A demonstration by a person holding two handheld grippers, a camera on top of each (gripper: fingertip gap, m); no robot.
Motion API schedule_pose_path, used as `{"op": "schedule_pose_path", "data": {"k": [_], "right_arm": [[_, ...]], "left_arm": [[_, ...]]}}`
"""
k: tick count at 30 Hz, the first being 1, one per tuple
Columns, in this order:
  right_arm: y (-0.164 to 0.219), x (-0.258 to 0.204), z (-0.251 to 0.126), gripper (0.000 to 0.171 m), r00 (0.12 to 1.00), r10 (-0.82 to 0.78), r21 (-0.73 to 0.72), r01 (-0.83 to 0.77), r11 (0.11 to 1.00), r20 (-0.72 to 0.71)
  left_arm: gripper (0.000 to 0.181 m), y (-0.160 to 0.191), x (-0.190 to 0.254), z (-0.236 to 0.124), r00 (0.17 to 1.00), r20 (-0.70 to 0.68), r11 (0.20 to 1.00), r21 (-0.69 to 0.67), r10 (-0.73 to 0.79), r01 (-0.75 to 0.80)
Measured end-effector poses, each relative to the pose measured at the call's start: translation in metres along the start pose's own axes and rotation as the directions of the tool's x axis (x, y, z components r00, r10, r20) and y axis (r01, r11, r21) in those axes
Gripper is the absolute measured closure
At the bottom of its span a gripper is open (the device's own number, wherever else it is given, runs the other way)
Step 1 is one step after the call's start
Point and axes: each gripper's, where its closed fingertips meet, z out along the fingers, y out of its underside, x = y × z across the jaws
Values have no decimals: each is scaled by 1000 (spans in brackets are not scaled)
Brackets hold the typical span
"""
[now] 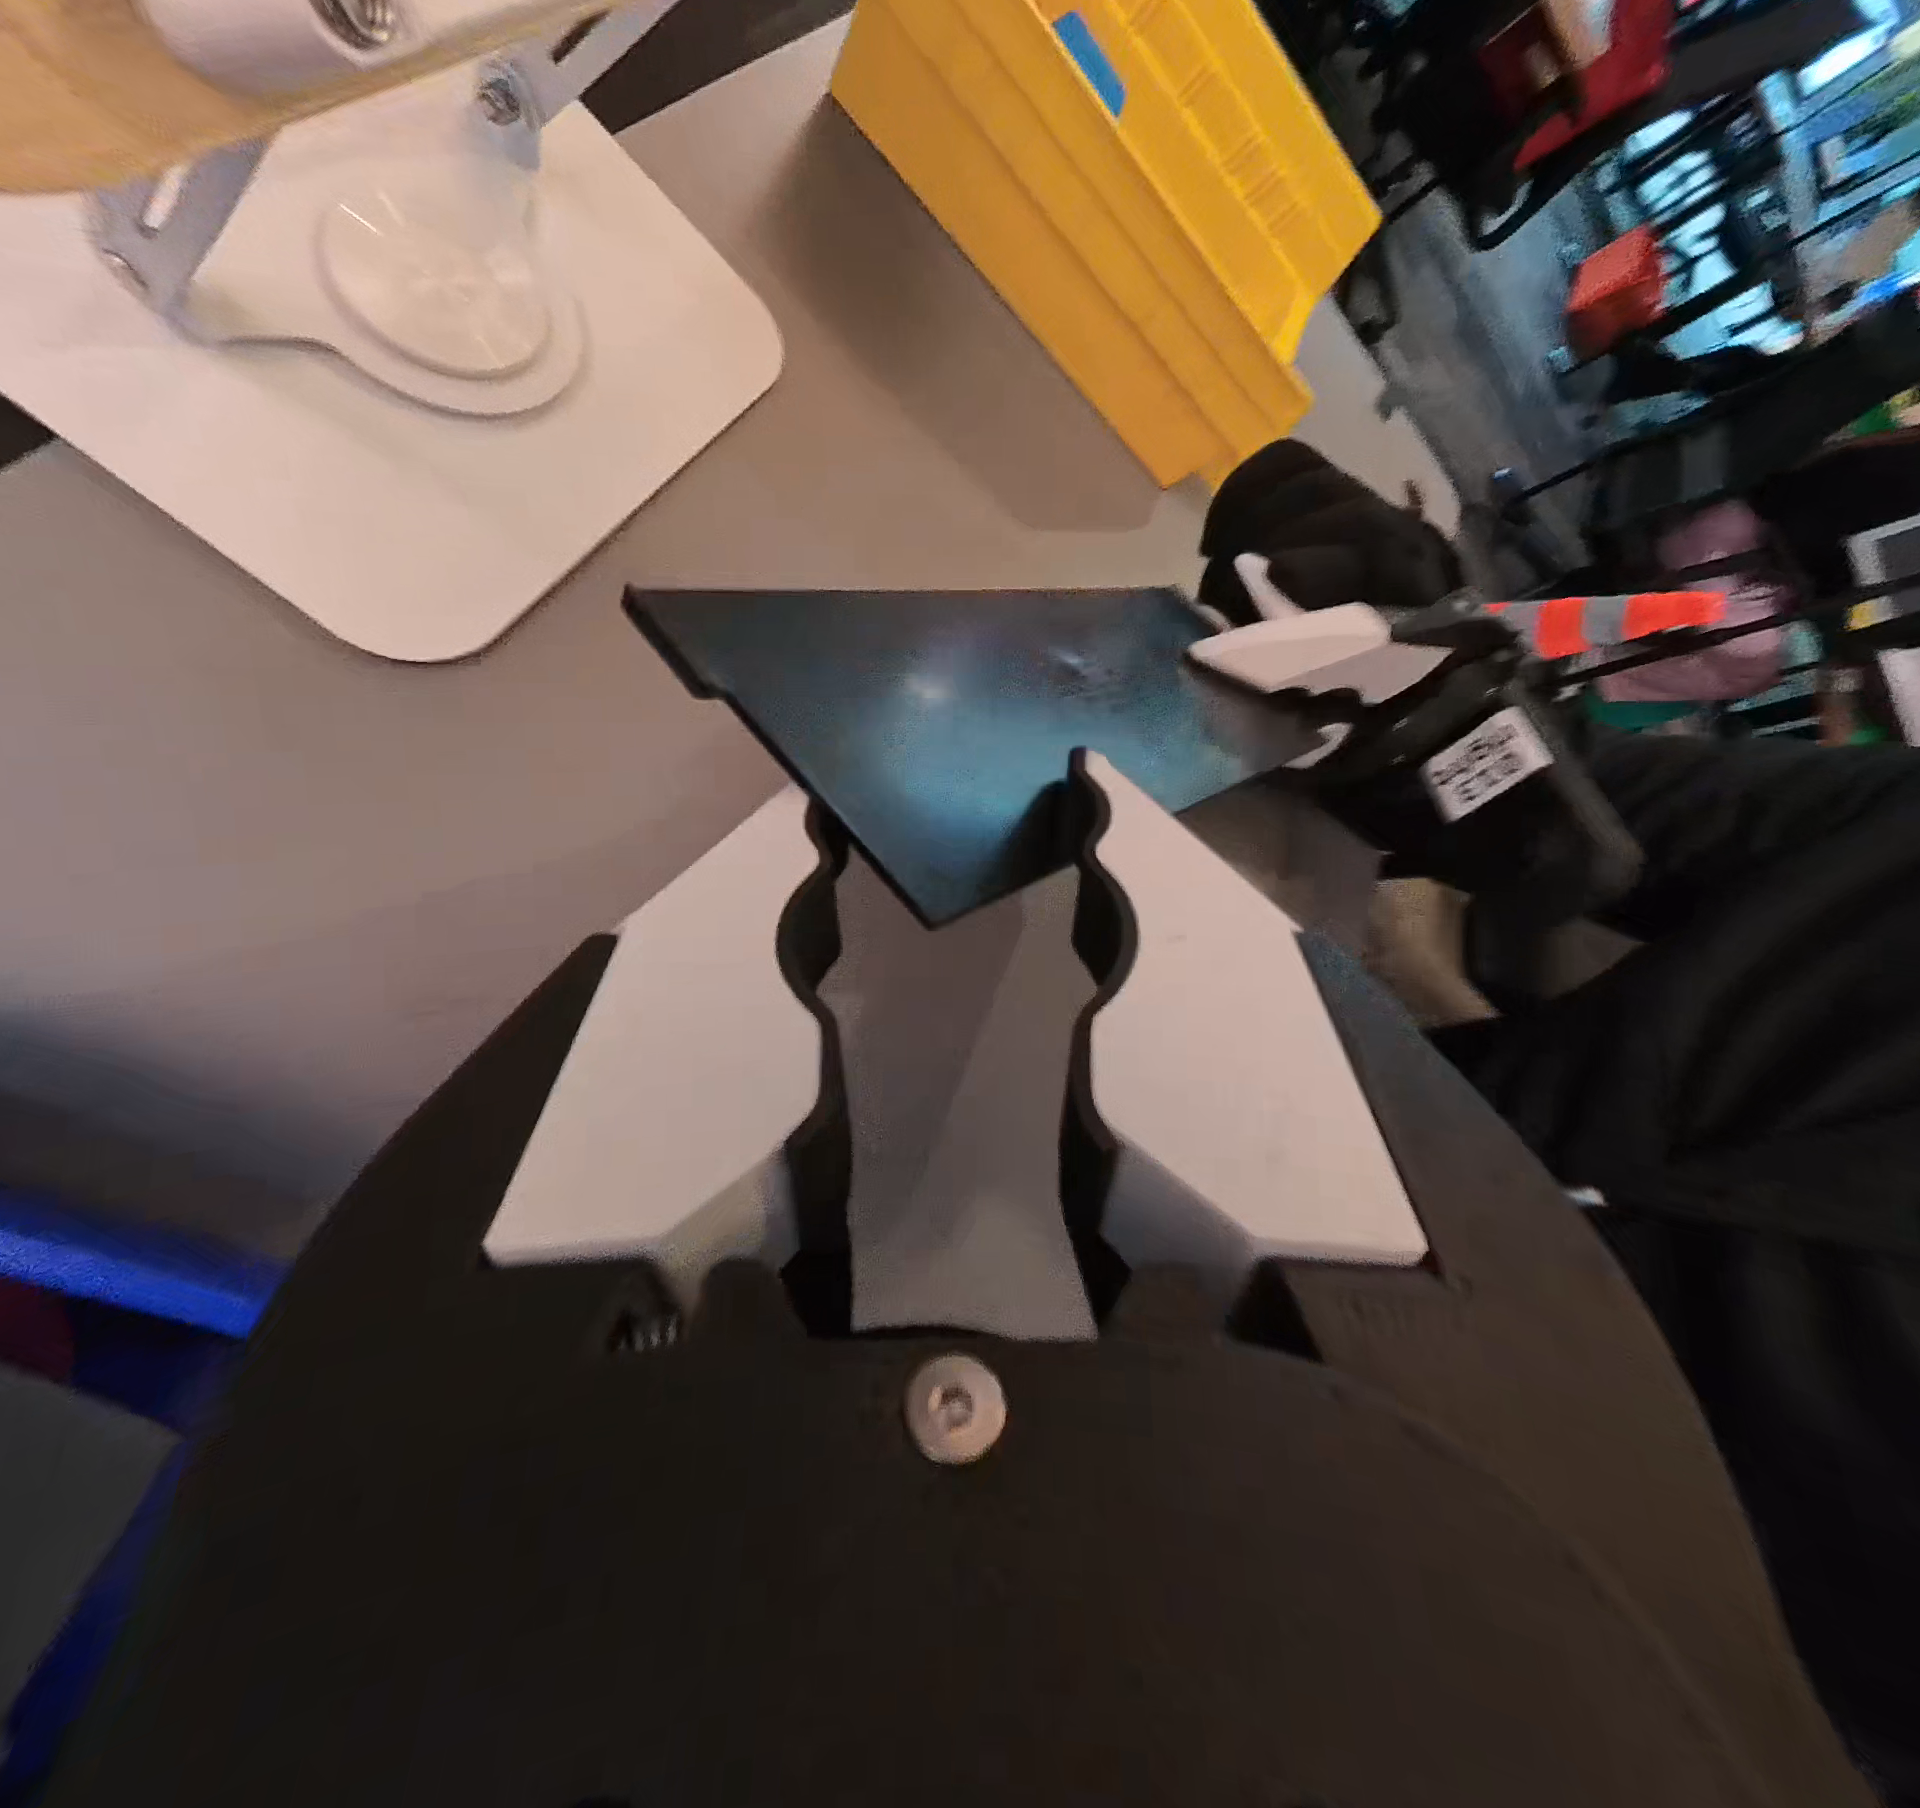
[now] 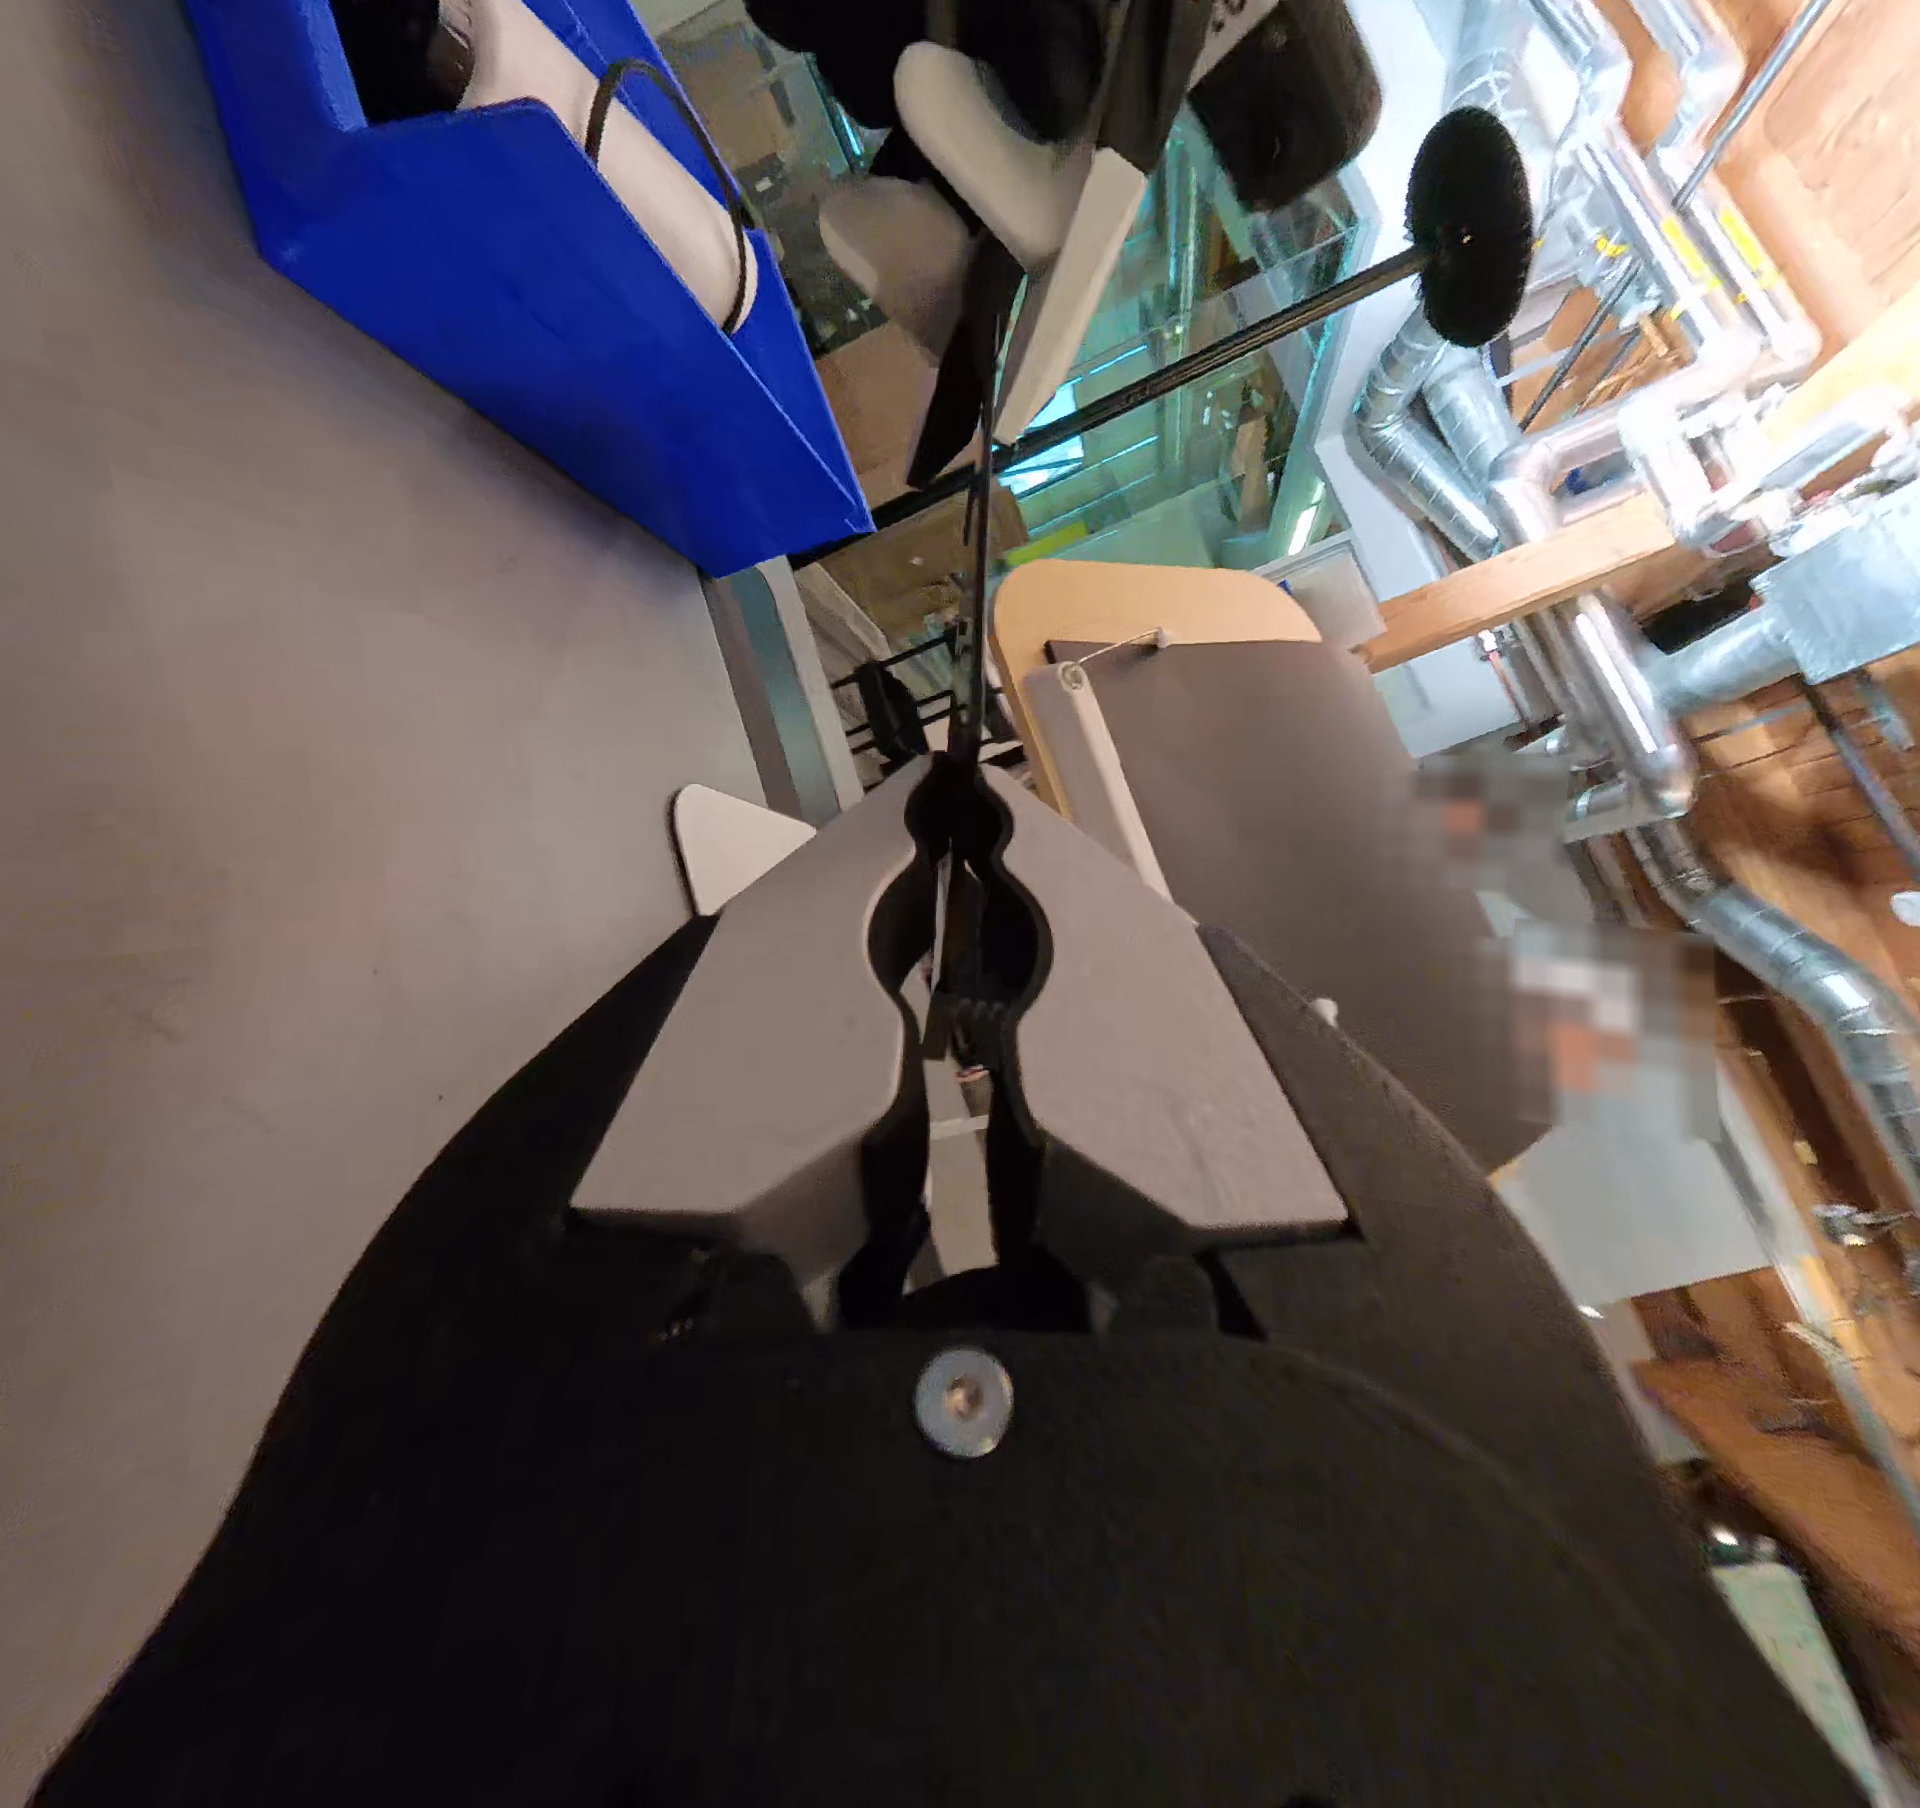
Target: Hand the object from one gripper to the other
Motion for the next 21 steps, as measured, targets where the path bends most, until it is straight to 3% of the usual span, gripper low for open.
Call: {"op": "schedule_pose_path", "data": {"k": [8, 11, 13, 16, 19, 21], "right_arm": [[15, -6, 4, 171, 981, 184, -27, -182, 983, 69], [21, -7, 6, 171, 915, 380, -35, -379, 925, 135], [24, -7, 6, 171, 817, 544, -33, -549, 835, 189], [27, -8, 6, 171, 657, 708, -55, -722, 690, 260], [24, -11, 6, 171, 477, 806, -86, -841, 535, 351], [21, -12, 5, 171, 358, 846, -105, -897, 429, 395]], "left_arm": [[106, -13, -11, -20, 918, 332, 969, 43, 217, -245], [98, -24, -7, -31, 845, 448, 931, 67, 292, -358], [91, -30, -3, -38, 696, 585, 857, 2, 416, -514], [83, -30, 14, -27, 373, 680, 665, -226, 631, -712], [71, -20, 27, 2, 0, 611, 398, -515, 791, -760], [60, -9, 29, 25, -163, 508, 249, -646, 846, -722]]}}
